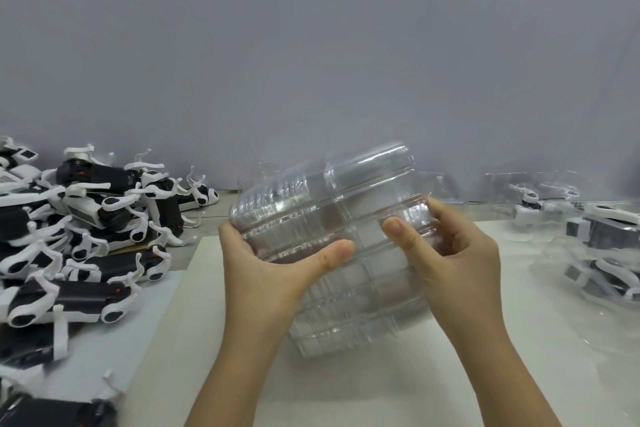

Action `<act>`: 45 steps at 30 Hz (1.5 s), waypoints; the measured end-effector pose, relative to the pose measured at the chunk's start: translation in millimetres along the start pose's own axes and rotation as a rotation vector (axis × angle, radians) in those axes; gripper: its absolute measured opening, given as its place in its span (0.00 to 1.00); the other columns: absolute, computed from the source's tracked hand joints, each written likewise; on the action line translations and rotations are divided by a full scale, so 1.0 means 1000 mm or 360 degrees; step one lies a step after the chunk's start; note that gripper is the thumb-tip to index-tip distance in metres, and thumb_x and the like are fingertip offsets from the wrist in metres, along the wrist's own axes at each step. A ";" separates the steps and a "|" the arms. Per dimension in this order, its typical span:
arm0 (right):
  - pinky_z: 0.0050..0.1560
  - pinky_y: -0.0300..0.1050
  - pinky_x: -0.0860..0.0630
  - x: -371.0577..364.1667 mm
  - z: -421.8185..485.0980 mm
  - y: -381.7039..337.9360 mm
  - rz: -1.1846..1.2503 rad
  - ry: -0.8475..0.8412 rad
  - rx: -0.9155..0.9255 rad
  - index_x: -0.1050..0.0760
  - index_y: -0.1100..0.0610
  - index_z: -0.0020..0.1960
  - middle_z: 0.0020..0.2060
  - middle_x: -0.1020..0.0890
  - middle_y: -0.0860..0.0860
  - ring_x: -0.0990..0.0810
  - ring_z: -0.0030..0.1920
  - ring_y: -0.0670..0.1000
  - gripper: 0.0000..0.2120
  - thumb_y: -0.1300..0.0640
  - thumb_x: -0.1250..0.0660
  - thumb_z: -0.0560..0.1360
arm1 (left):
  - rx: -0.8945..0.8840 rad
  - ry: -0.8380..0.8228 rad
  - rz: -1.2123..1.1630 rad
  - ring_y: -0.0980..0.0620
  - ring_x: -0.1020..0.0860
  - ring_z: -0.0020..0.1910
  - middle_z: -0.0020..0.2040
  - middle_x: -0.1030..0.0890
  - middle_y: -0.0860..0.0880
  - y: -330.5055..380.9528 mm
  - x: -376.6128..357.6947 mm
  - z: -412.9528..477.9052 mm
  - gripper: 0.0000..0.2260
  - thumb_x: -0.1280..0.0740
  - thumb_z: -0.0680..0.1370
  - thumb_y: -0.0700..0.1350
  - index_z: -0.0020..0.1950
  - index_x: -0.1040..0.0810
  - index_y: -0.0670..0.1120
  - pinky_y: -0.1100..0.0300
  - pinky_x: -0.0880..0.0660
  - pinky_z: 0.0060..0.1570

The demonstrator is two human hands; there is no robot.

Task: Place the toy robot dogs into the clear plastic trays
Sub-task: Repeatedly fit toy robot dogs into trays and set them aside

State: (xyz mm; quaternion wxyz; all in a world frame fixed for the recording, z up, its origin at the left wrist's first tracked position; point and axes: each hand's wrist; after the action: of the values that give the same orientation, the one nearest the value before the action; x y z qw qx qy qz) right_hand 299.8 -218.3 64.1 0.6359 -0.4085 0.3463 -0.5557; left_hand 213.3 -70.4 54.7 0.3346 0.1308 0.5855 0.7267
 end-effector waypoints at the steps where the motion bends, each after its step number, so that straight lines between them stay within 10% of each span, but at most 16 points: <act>1: 0.35 0.31 0.31 -0.003 -0.002 0.000 -0.0032 -0.0027 -0.0002 0.18 0.47 0.53 0.26 0.26 0.36 0.31 0.28 0.41 0.27 0.35 0.27 0.57 | 0.0005 0.0002 0.0000 0.56 0.16 0.50 0.52 0.17 0.57 0.000 0.000 0.000 0.47 0.15 0.43 0.55 0.58 0.30 0.55 0.53 0.18 0.48; 9: 0.56 0.53 0.23 -0.022 -0.015 0.008 -0.0144 -0.0239 -0.0106 0.23 0.45 0.62 0.43 0.18 0.41 0.21 0.46 0.47 0.32 0.30 0.35 0.64 | -0.0076 0.0120 0.0164 0.60 0.18 0.50 0.52 0.18 0.61 -0.002 0.009 0.004 0.43 0.14 0.45 0.56 0.55 0.31 0.58 0.52 0.20 0.53; 19: 0.39 0.35 0.24 -0.023 -0.014 0.007 0.0281 -0.0010 -0.0125 0.18 0.55 0.56 0.35 0.21 0.47 0.25 0.35 0.46 0.24 0.44 0.27 0.64 | -0.0079 0.0090 0.0112 0.58 0.17 0.51 0.52 0.17 0.58 -0.002 0.018 0.009 0.42 0.13 0.49 0.48 0.57 0.29 0.54 0.59 0.18 0.47; 26: 0.29 0.32 0.27 -0.018 -0.011 0.002 0.0350 0.0005 -0.0047 0.16 0.41 0.41 0.30 0.18 0.44 0.23 0.29 0.44 0.07 0.45 0.27 0.63 | -0.0058 0.0120 0.0081 0.57 0.17 0.50 0.52 0.18 0.59 -0.001 0.019 0.007 0.41 0.14 0.49 0.48 0.57 0.29 0.54 0.52 0.19 0.50; 38: 0.24 0.33 0.30 0.044 0.017 -0.031 0.0320 0.0212 0.0025 0.20 0.45 0.52 0.38 0.14 0.46 0.20 0.24 0.47 0.18 0.37 0.30 0.67 | 0.0161 0.0364 -0.0314 0.43 0.16 0.48 0.55 0.17 0.42 -0.006 0.045 0.023 0.47 0.18 0.48 0.46 0.65 0.30 0.44 0.55 0.19 0.38; 45: 0.24 0.33 0.30 0.043 0.017 -0.028 0.0369 0.0272 -0.0018 0.20 0.45 0.52 0.40 0.14 0.48 0.21 0.24 0.47 0.19 0.36 0.31 0.66 | 0.0147 0.0480 -0.0455 0.42 0.18 0.54 0.58 0.19 0.43 -0.017 0.054 0.026 0.48 0.15 0.45 0.42 0.62 0.30 0.50 0.43 0.21 0.55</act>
State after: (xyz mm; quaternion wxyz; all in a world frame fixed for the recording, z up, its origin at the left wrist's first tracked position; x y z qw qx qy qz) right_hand 309.7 -259.6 97.3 0.6617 -0.3204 0.4472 -0.5094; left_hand 194.1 -14.7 35.5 0.3364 -0.0487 0.6744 0.6555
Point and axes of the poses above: each hand's wrist, its own z-axis towards the middle knuckle, its own x-axis out of the back of the hand, y = z × x
